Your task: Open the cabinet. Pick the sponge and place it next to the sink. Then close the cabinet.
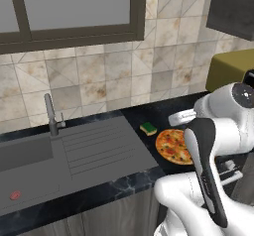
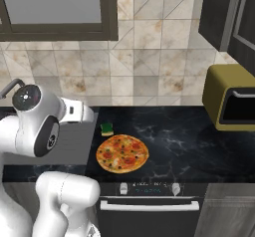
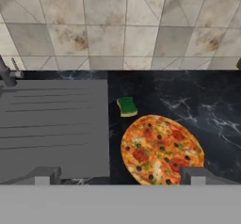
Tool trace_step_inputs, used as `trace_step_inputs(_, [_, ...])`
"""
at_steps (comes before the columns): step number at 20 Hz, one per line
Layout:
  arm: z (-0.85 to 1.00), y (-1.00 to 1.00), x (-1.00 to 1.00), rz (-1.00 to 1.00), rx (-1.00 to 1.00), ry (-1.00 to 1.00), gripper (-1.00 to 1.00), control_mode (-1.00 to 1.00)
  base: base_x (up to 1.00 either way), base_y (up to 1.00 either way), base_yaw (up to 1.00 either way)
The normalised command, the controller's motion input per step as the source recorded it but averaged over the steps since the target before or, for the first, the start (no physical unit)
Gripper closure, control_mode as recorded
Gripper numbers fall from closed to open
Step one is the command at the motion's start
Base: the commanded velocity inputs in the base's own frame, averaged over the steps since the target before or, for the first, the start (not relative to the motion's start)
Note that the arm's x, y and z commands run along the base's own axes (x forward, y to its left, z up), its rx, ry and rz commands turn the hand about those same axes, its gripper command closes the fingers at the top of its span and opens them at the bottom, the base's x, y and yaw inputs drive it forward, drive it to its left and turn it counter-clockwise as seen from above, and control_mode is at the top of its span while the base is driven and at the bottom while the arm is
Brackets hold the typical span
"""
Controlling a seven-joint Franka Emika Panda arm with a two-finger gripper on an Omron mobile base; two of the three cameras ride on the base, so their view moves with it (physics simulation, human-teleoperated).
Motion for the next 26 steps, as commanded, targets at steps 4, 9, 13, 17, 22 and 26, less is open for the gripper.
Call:
trace_step_inputs(4, [0.77, 0.0, -0.56, 0.0, 0.0, 0.0, -1.0, -1.0, 0.0, 0.0, 0.0])
trace_step_inputs(9, [0.64, 0.0, -0.6, 0.0, 0.0, 0.0, -1.0, -1.0, 0.0, 0.0, 0.0])
trace_step_inputs(13, [0.39, 0.0, -0.48, 0.0, 0.0, 0.0, -1.0, -1.0, 0.0, 0.0, 0.0])
trace_step_inputs(17, [0.0, 0.0, 0.0, 0.0, 0.0, 0.0, -1.0, -1.0, 0.0, 0.0, 0.0])
trace_step_inputs(22, [-0.06, 0.0, 0.0, 0.0, 0.0, 0.0, -1.0, -1.0, 0.0, 0.0, 0.0])
trace_step_inputs(26, [-0.05, 0.0, 0.0, 0.0, 0.0, 0.0, -1.0, -1.0, 0.0, 0.0, 0.0])
